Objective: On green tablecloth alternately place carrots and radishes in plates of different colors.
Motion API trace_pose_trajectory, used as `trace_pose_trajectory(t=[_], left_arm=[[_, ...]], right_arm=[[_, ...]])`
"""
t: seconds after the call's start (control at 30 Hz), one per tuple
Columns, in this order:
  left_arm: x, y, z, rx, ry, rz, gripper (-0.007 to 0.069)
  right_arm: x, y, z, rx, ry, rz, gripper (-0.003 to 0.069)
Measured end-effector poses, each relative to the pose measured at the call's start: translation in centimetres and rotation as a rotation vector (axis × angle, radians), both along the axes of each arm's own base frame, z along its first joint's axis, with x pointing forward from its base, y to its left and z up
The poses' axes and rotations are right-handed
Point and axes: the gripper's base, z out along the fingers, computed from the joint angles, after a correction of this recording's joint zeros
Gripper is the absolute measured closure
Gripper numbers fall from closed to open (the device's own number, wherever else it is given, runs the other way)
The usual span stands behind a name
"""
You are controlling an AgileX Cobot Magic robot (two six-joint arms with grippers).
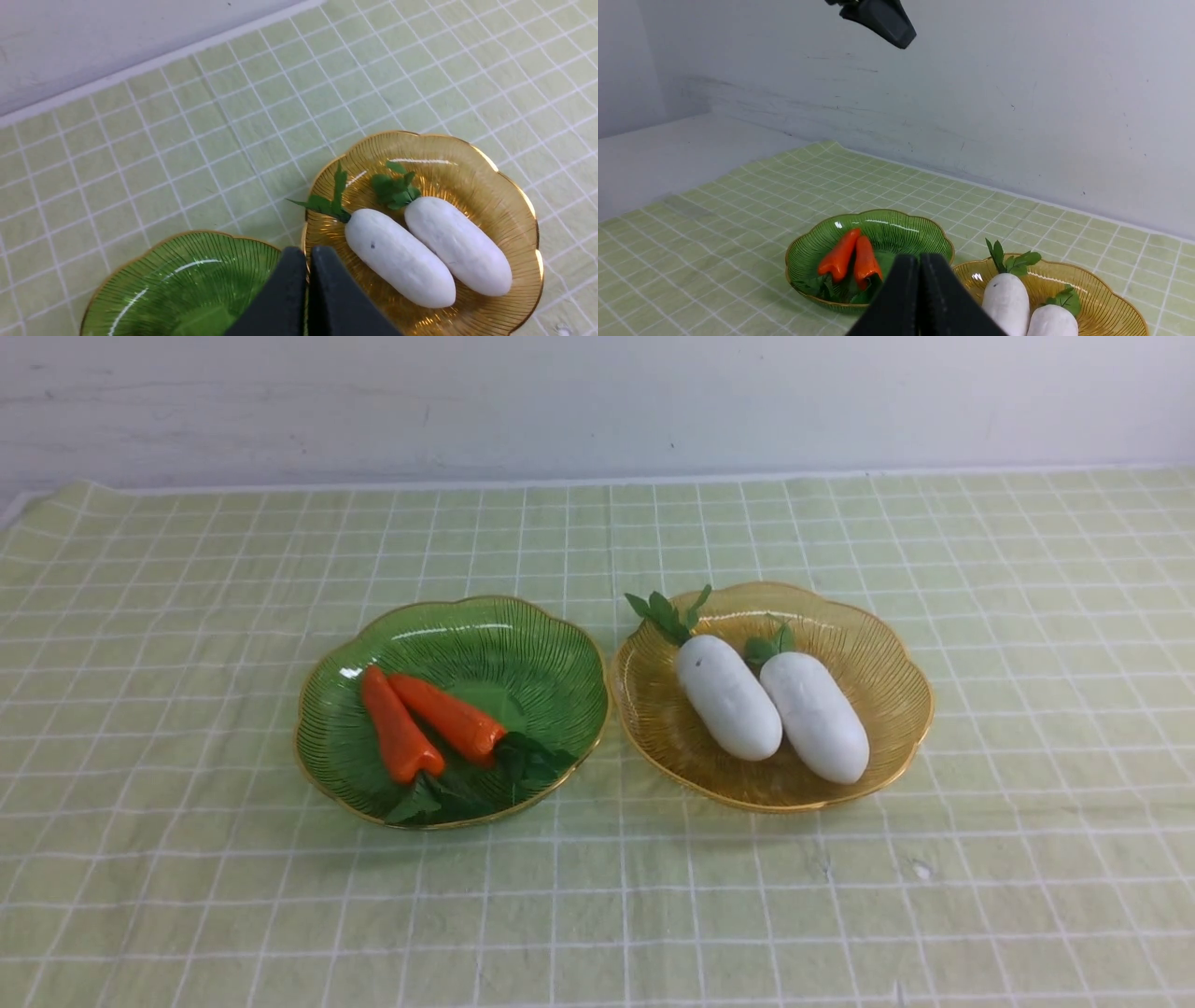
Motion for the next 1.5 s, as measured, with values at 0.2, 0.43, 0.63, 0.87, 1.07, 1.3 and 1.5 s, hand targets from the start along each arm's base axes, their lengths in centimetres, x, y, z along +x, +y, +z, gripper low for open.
trace_pose_trajectory(t=[0.2, 0.43, 0.63, 0.87, 1.07, 1.3, 1.5], left_arm=[[0.0, 0.0, -0.3, 0.008, 0.016, 0.0, 0.0632], [0.0, 0.0, -0.3, 0.013, 0.016, 0.003, 0.0632], [-1.3, 0.7, 1.3, 0.014, -0.022, -0.009, 0.0632], [-5.5, 3.1, 3.5, 0.086, -0.073, -0.029, 0.0632], [-9.6, 5.5, 2.9, 0.149, -0.038, -0.004, 0.0632], [-16.3, 9.3, -2.4, 0.211, 0.115, 0.082, 0.0632], [-23.1, 12.5, -7.8, 0.142, 0.157, 0.169, 0.0632]], right_arm=[[-0.4, -0.8, -4.5, -0.018, 0.026, -0.073, 0.0673], [-0.1, -2.2, -12.4, -0.056, 0.113, -0.336, 0.0673], [0.2, -3.3, -15.3, -0.076, 0.205, -0.544, 0.0673], [0.2, -3.9, -15.3, -0.065, 0.209, -0.647, 0.0673], [0.2, -3.9, -15.3, -0.068, 0.208, -0.652, 0.0673], [0.2, -3.9, -15.3, -0.068, 0.208, -0.655, 0.0673], [0.2, -4.0, -15.3, -0.067, 0.208, -0.656, 0.0673]])
